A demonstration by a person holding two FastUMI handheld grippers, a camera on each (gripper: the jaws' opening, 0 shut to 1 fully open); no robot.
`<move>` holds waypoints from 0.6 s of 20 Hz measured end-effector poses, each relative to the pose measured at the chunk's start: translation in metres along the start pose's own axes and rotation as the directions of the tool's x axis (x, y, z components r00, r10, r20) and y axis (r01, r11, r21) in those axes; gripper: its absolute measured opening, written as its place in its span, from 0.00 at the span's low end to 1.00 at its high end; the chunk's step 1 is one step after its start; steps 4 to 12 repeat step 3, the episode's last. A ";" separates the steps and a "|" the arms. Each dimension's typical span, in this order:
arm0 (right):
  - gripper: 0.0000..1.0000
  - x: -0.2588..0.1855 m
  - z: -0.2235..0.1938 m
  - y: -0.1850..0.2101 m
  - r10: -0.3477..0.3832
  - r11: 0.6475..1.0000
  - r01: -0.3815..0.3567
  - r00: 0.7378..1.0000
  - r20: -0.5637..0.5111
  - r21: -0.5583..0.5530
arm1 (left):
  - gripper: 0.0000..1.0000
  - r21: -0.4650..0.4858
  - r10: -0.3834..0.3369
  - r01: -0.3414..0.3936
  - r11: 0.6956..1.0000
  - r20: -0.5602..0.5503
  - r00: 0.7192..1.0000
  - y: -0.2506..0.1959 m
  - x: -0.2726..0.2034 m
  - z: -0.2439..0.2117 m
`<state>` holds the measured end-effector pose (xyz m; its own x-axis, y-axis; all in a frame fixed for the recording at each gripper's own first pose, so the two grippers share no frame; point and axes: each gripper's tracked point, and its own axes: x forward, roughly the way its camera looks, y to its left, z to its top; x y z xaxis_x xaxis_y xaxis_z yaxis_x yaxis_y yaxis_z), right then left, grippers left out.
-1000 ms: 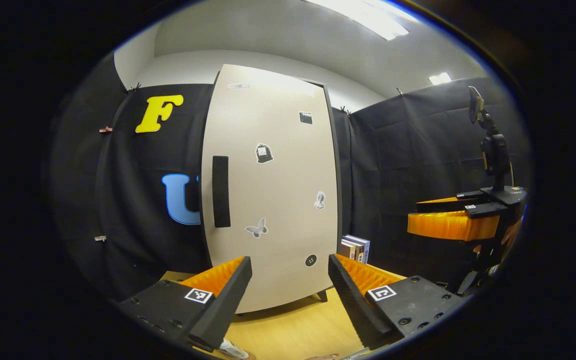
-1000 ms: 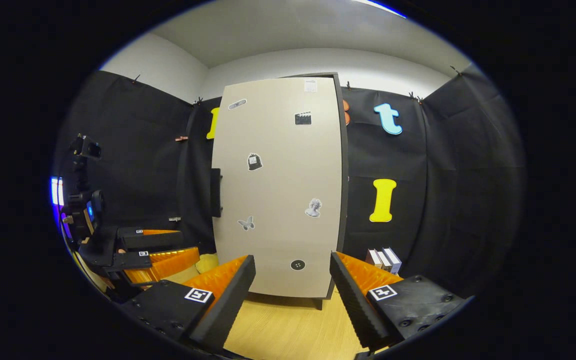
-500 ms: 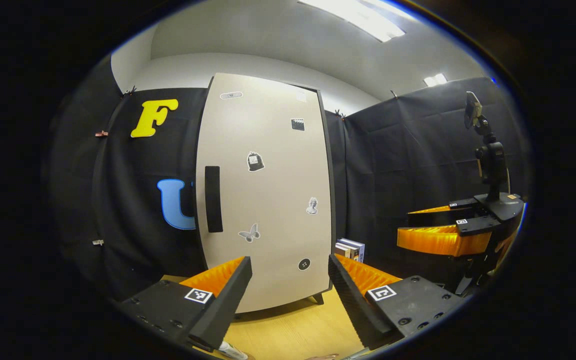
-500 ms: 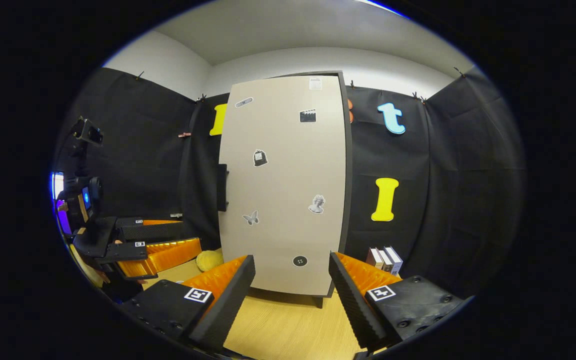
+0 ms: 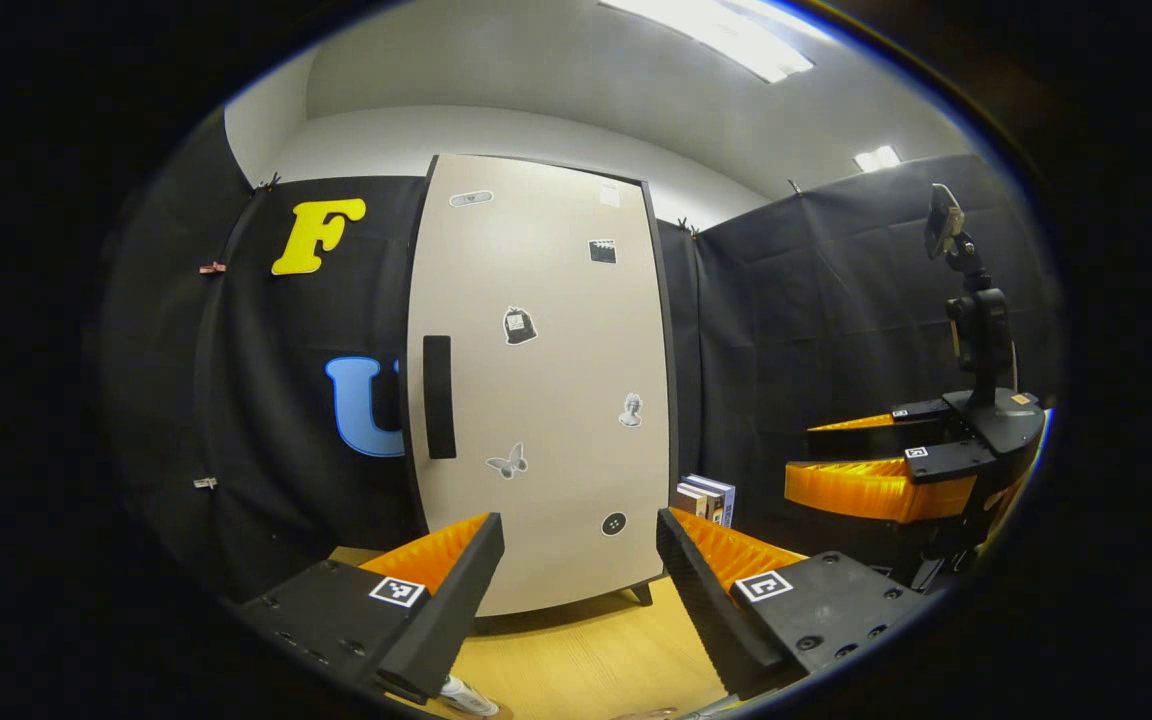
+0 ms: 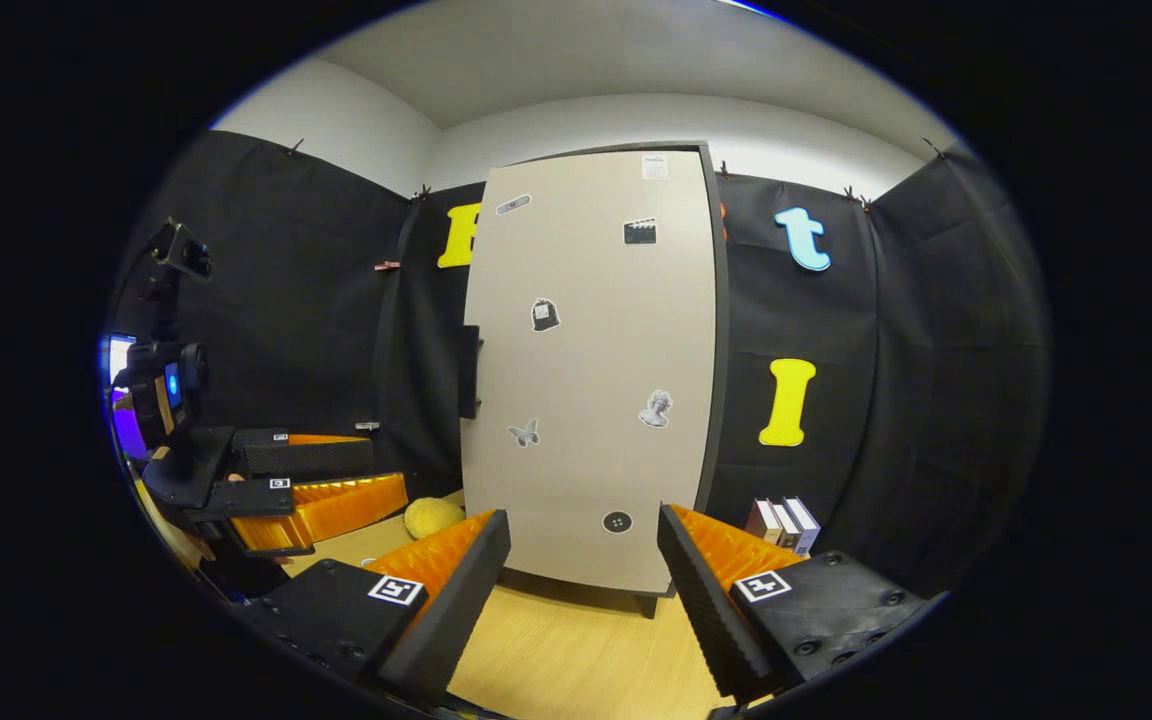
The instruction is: Open the cabinet door with the right hand, grasp the bottle in the cabinet with the left hand and place it on the coaster, then close the cabinet door with the right hand.
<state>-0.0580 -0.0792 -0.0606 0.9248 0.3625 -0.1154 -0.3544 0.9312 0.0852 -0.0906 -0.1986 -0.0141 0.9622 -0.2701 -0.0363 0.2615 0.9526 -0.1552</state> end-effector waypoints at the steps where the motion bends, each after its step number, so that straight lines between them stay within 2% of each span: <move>1: 0.97 0.002 -0.002 0.000 0.002 1.000 -0.002 1.000 -0.007 0.000 | 0.96 -0.004 -0.001 0.001 1.000 -0.005 1.000 0.001 0.000 -0.001; 12: 0.97 0.002 -0.007 0.000 0.000 1.000 -0.001 1.000 -0.026 -0.011 | 0.96 -0.011 0.003 -0.003 1.000 -0.012 1.000 0.001 -0.001 -0.004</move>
